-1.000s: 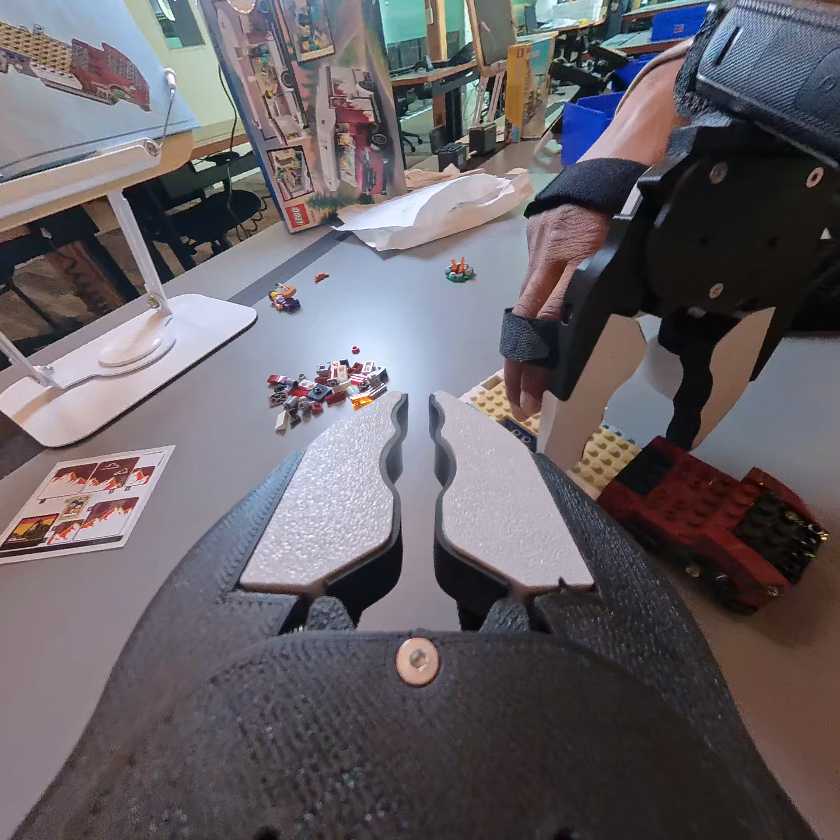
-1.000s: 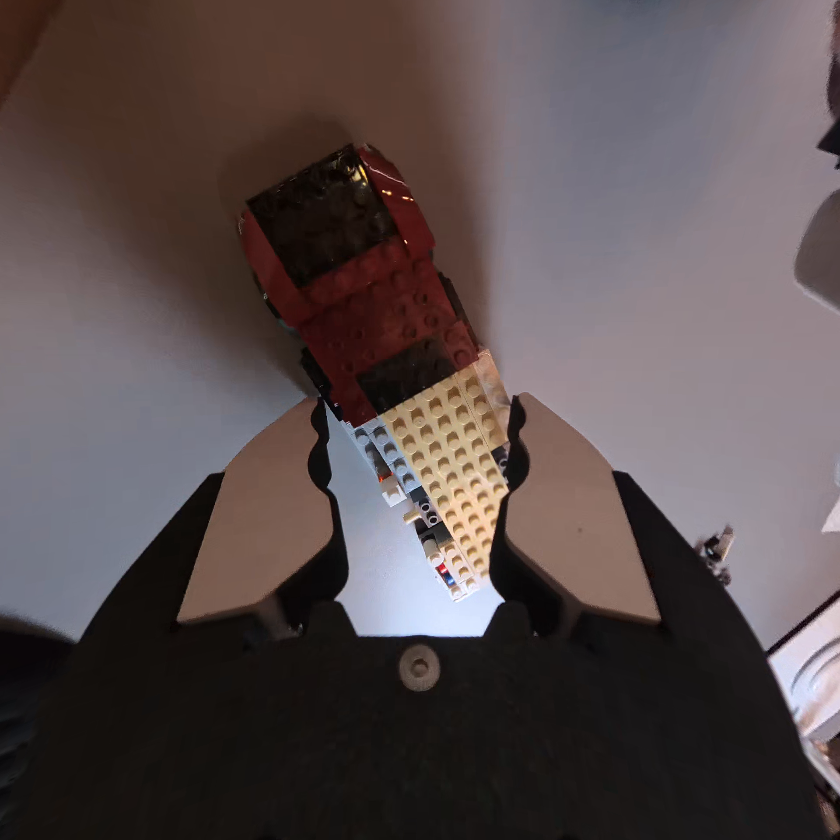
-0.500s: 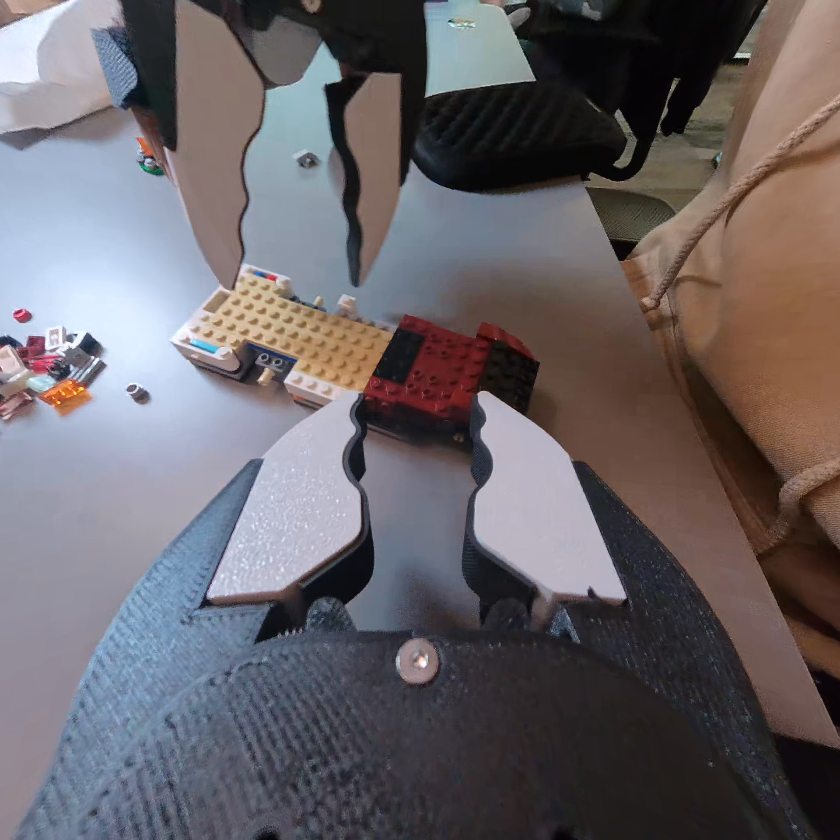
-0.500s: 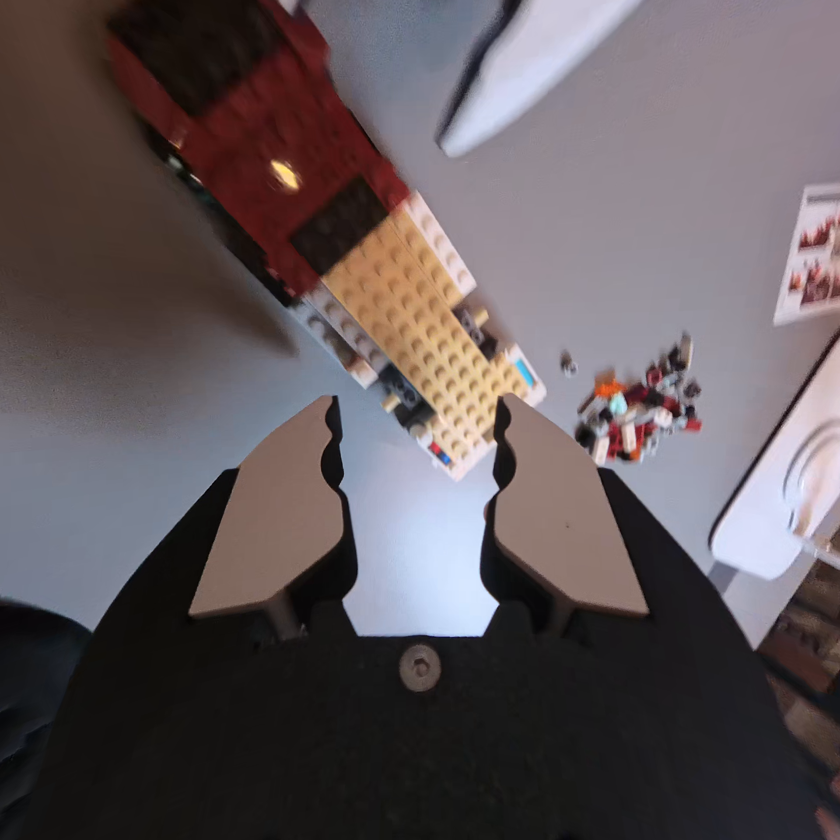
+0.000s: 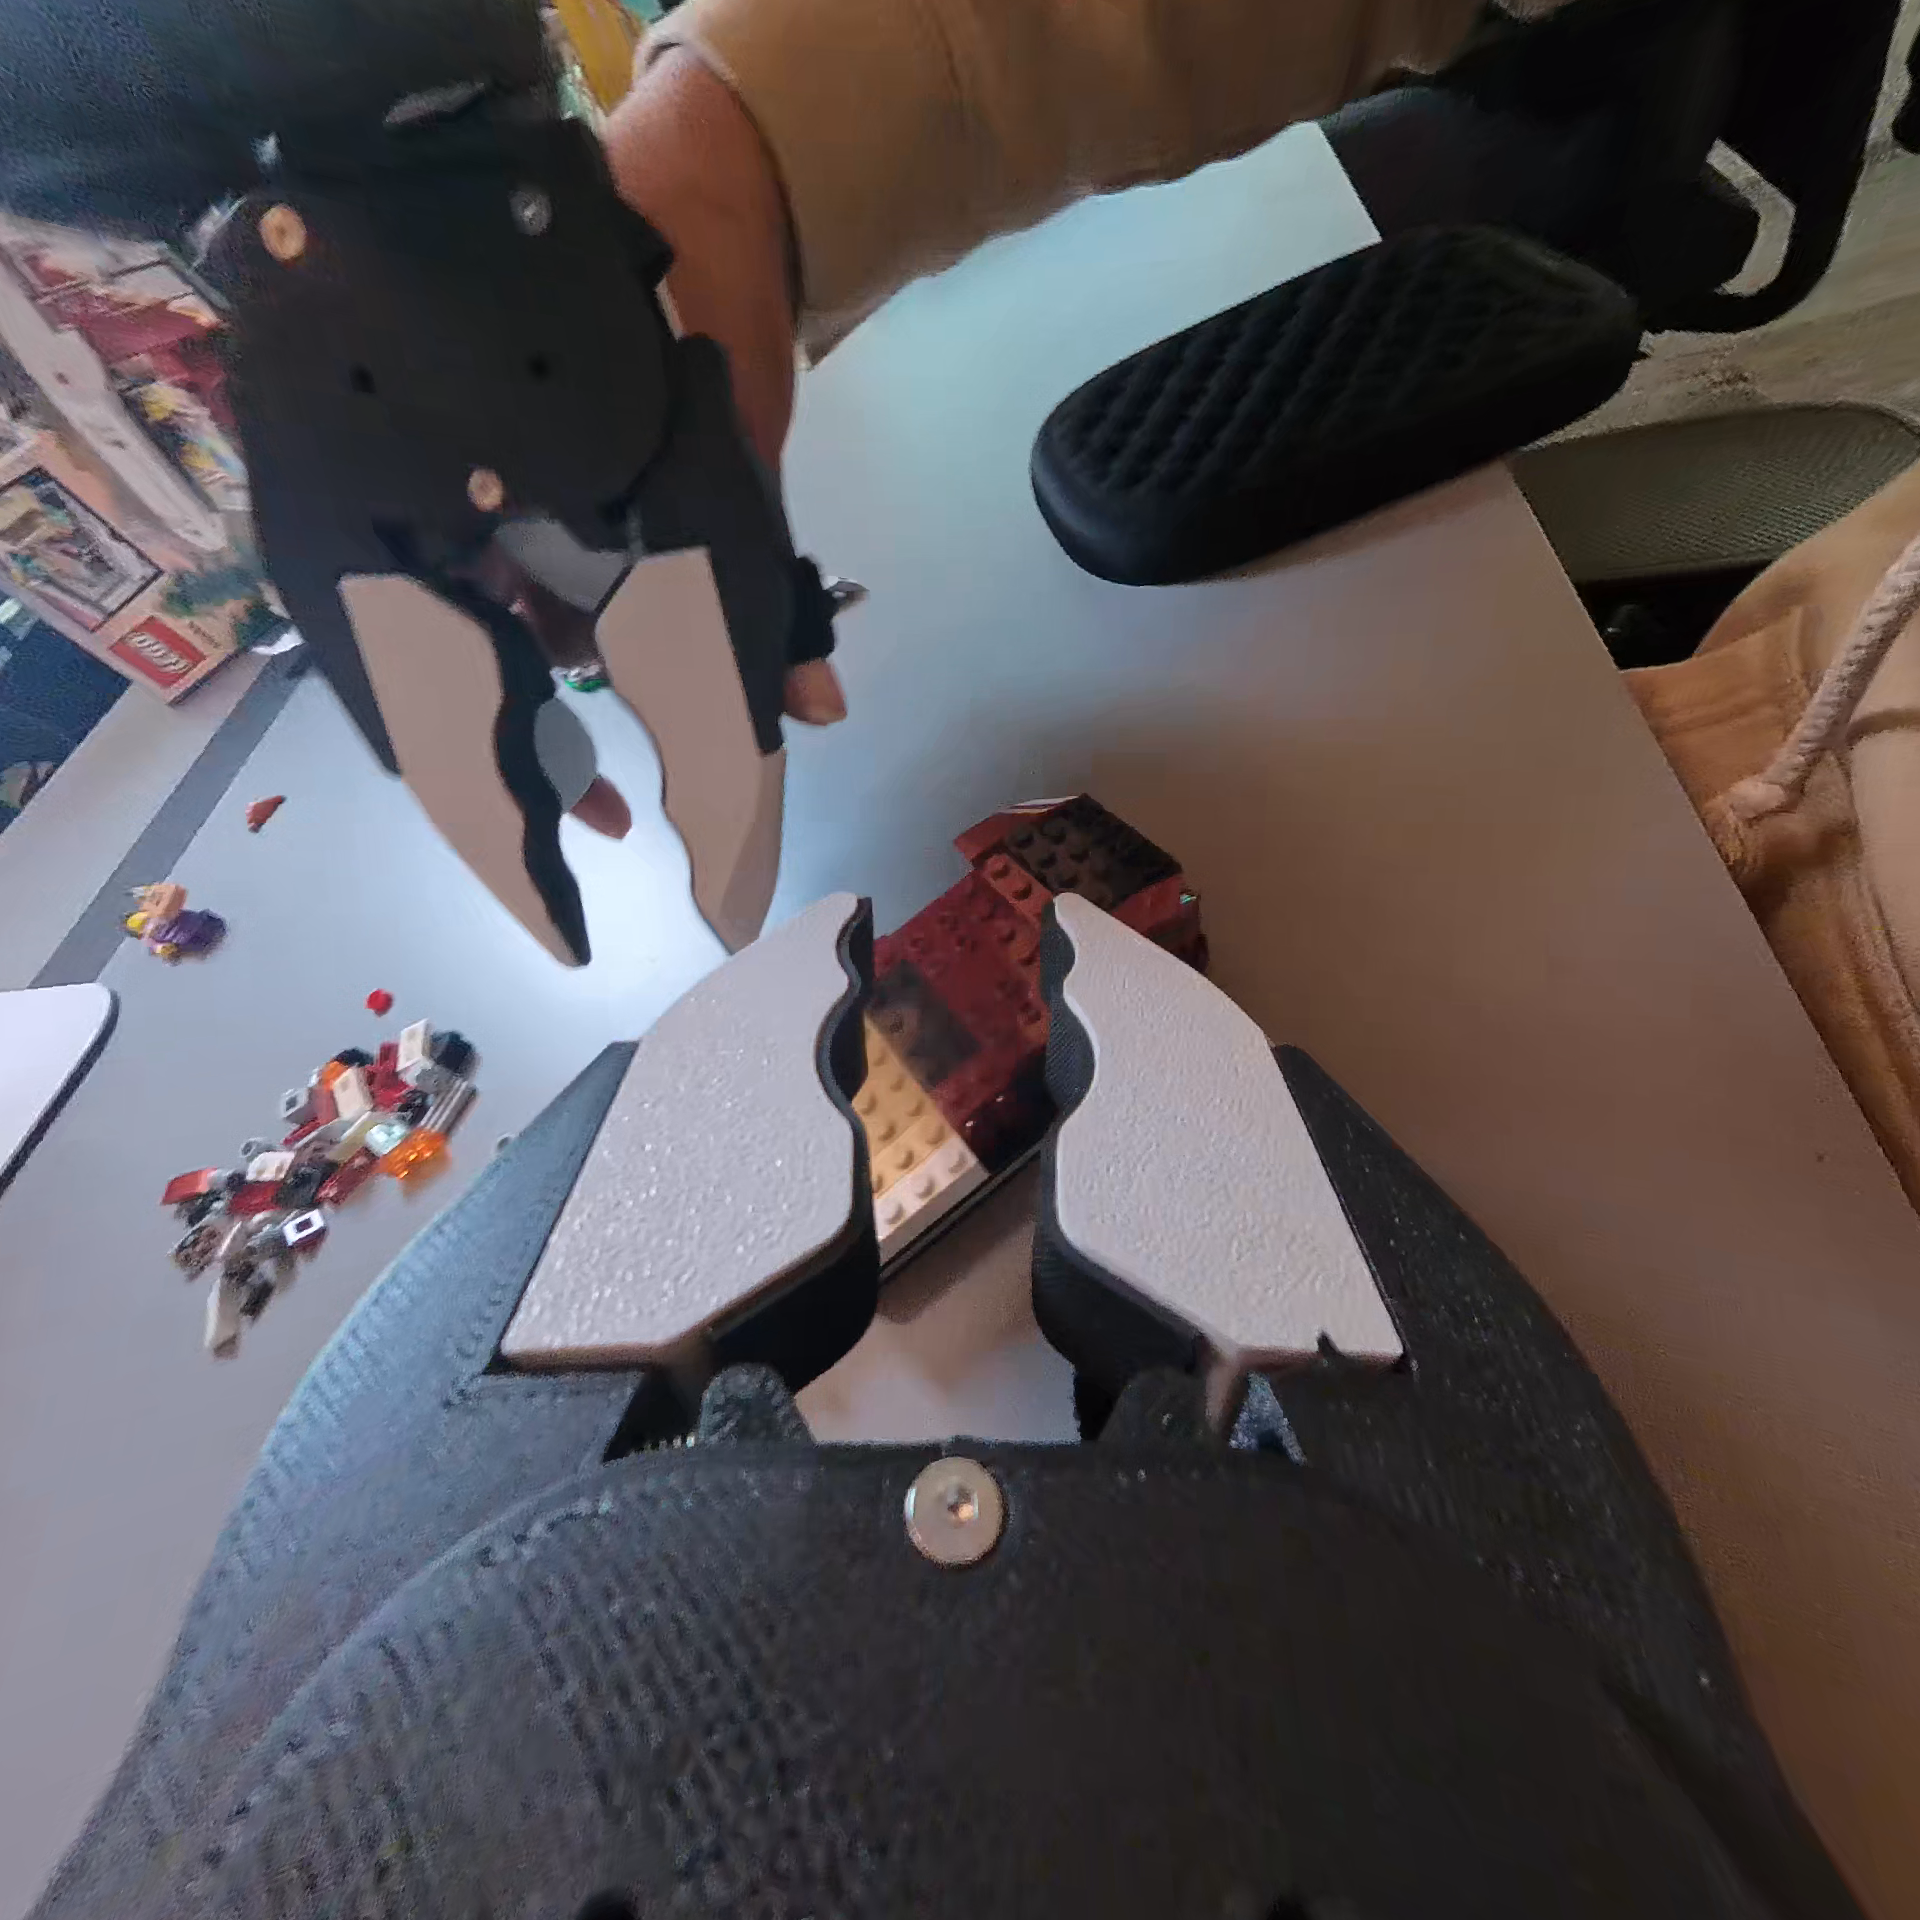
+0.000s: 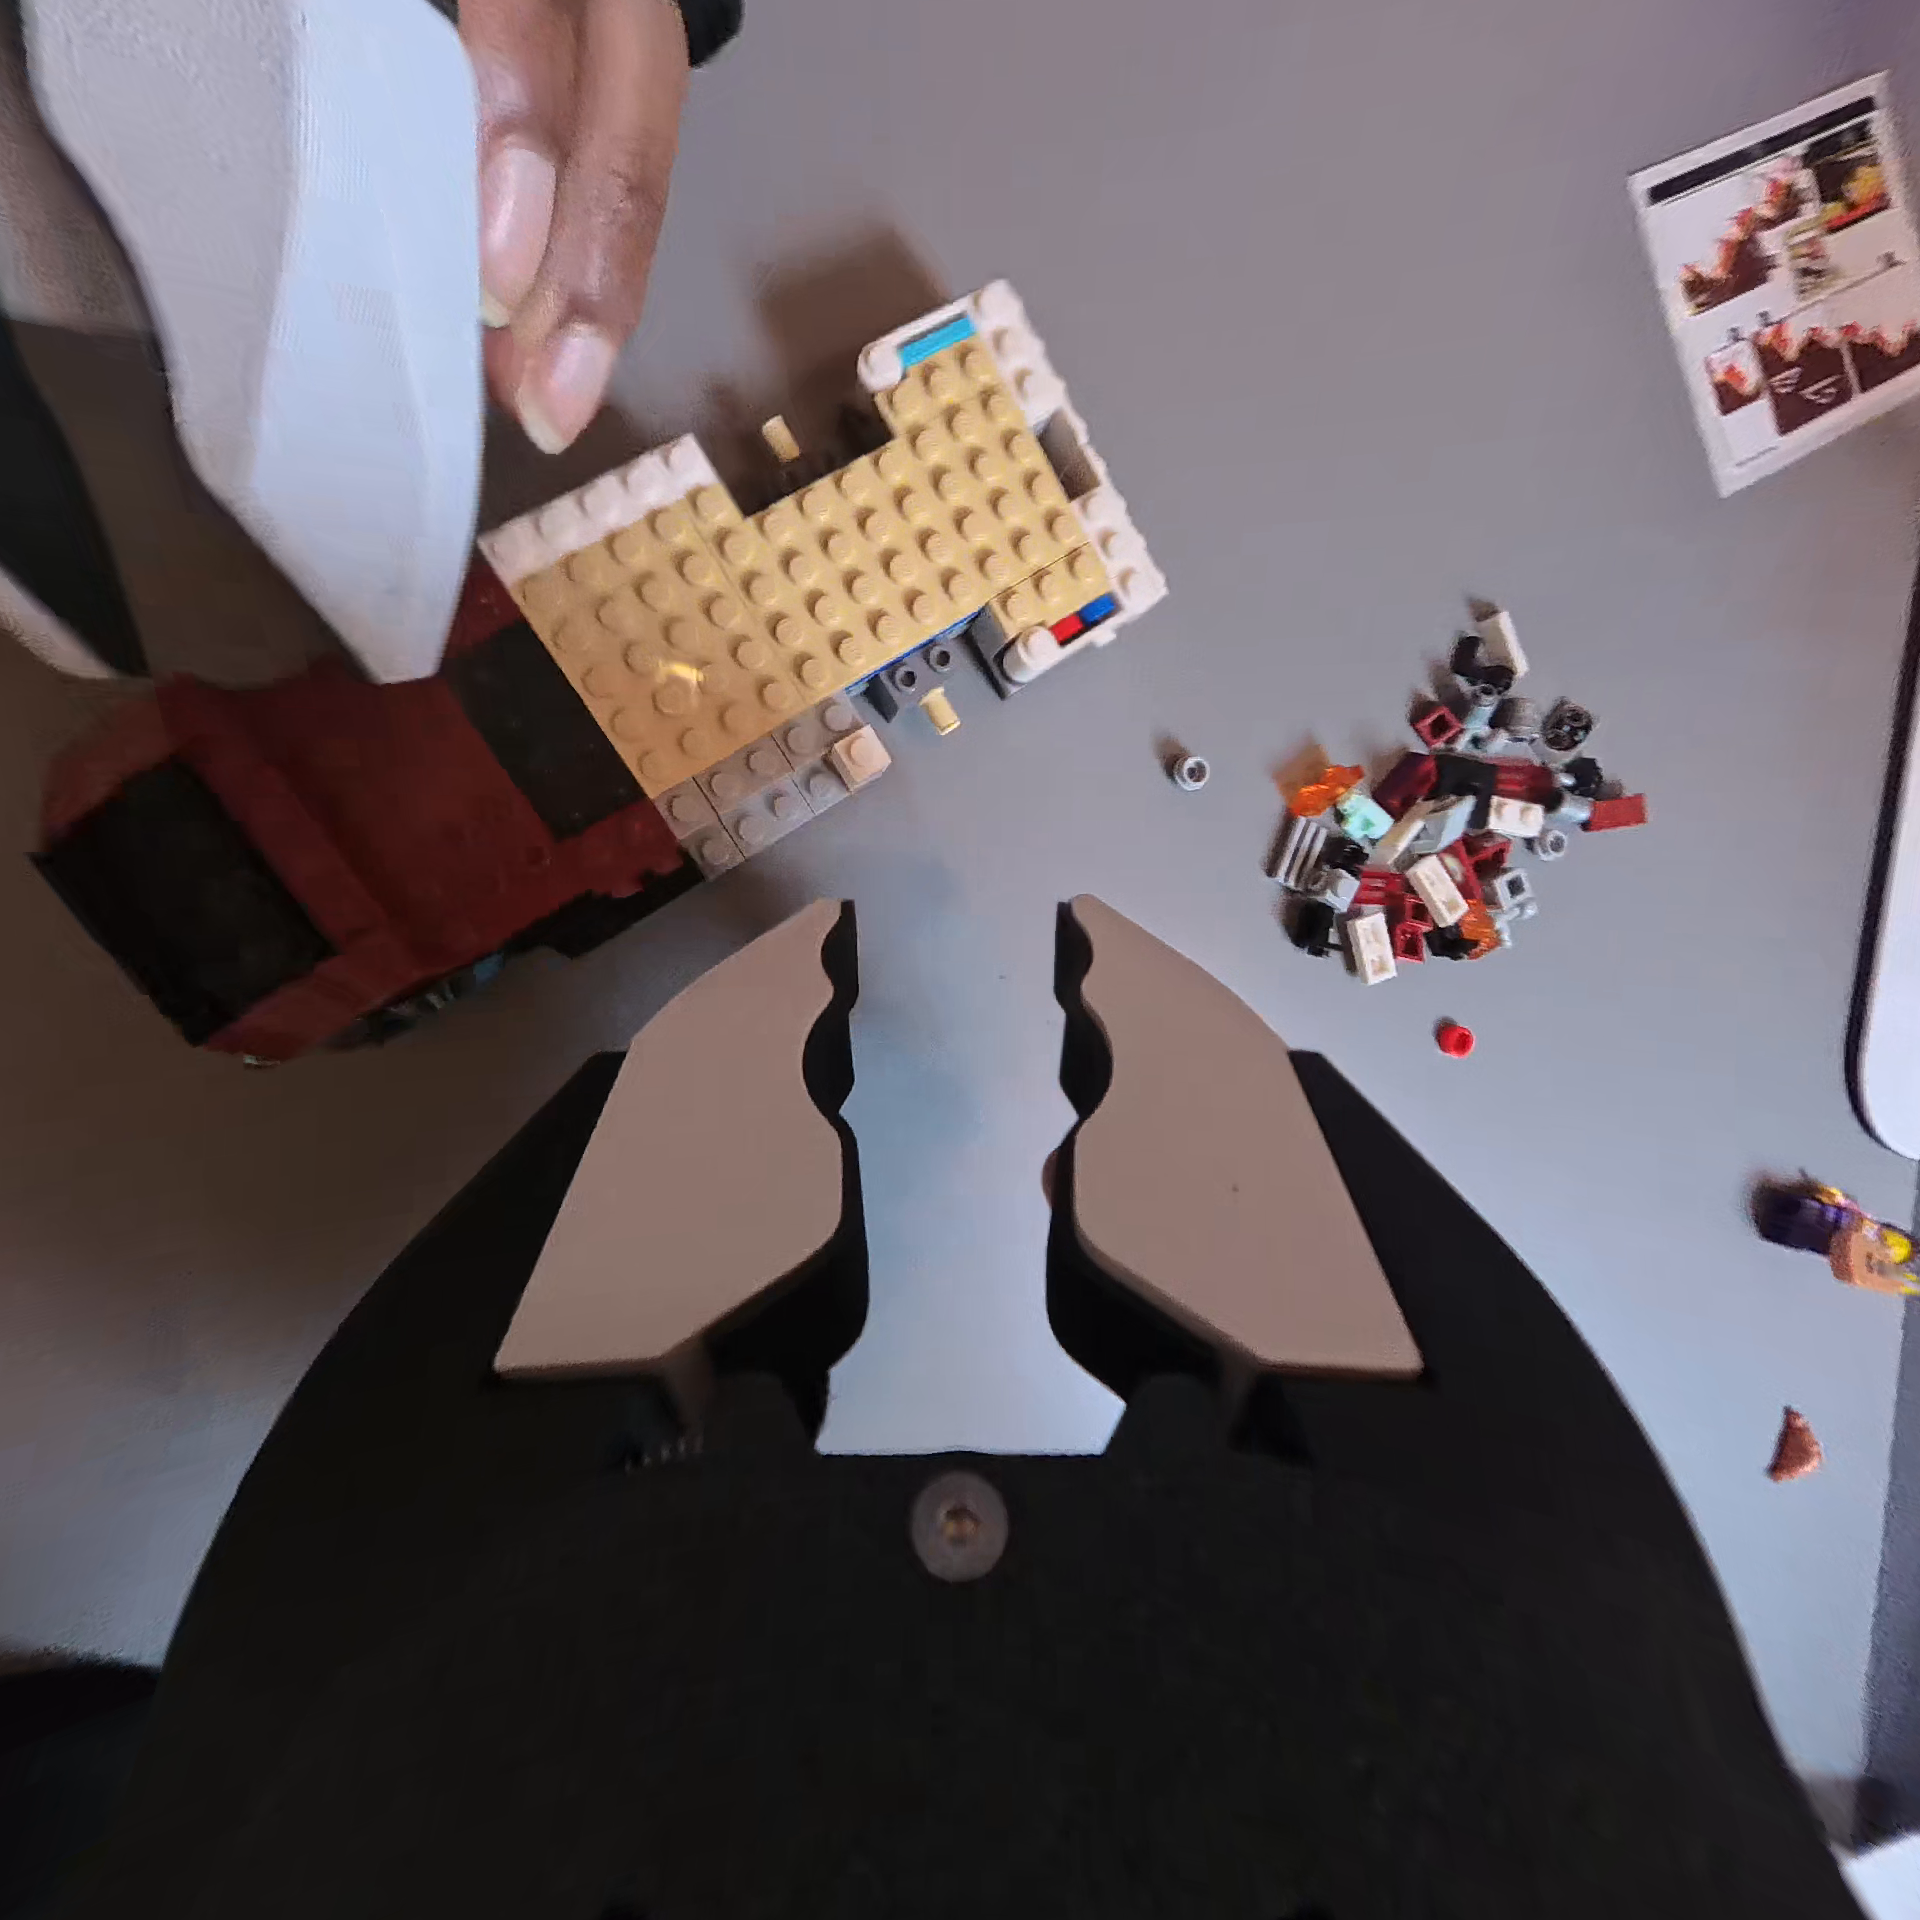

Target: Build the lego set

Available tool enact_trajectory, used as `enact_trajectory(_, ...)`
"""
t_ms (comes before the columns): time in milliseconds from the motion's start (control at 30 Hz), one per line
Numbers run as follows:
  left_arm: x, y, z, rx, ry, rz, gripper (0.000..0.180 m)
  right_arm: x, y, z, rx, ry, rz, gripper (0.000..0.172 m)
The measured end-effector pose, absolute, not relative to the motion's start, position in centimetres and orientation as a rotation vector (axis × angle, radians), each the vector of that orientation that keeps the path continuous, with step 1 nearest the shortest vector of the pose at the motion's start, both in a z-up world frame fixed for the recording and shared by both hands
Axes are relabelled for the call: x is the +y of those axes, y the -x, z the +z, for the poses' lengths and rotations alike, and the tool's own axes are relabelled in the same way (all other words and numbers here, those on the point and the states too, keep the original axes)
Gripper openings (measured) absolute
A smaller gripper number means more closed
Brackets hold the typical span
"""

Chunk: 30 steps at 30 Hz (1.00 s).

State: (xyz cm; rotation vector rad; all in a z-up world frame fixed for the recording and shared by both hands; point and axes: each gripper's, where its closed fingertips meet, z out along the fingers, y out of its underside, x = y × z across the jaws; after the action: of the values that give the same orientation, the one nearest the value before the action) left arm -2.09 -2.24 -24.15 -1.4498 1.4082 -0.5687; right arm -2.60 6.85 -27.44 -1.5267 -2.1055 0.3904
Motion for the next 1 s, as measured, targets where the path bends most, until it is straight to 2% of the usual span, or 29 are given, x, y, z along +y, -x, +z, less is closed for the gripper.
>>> enact_trajectory(167, 0.1, 5.5, -22.3, 1.266, 1.487, -0.539, 0.035, 1.9, 1.9, -24.7, -1.926, 1.691, 0.747, 0.070)
enact_trajectory(300, 1.9, 7.1, -20.3, 1.086, 1.506, -0.549, 0.031, -1.4, 1.9, -26.3, -1.879, 1.756, 0.675, 0.082)
enact_trajectory(400, 2.9, 8.3, -18.9, 0.952, 1.497, -0.538, 0.021, -1.9, 2.0, -27.5, -1.842, 1.775, 0.647, 0.078)
enact_trajectory(533, 4.1, 9.9, -17.8, 0.823, 1.503, -0.500, 0.019, -0.4, 0.7, -27.4, -1.827, 1.760, 0.657, 0.056)
enact_trajectory(900, 4.8, 11.1, -18.1, 0.798, 1.525, -0.476, 0.020, 0.0, 0.8, -27.3, -1.807, 1.801, 0.709, 0.056)
enact_trajectory(1000, 5.2, 11.5, -18.0, 0.769, 1.526, -0.492, 0.019, 1.3, 1.6, -24.6, -1.710, 1.751, 0.761, 0.063)
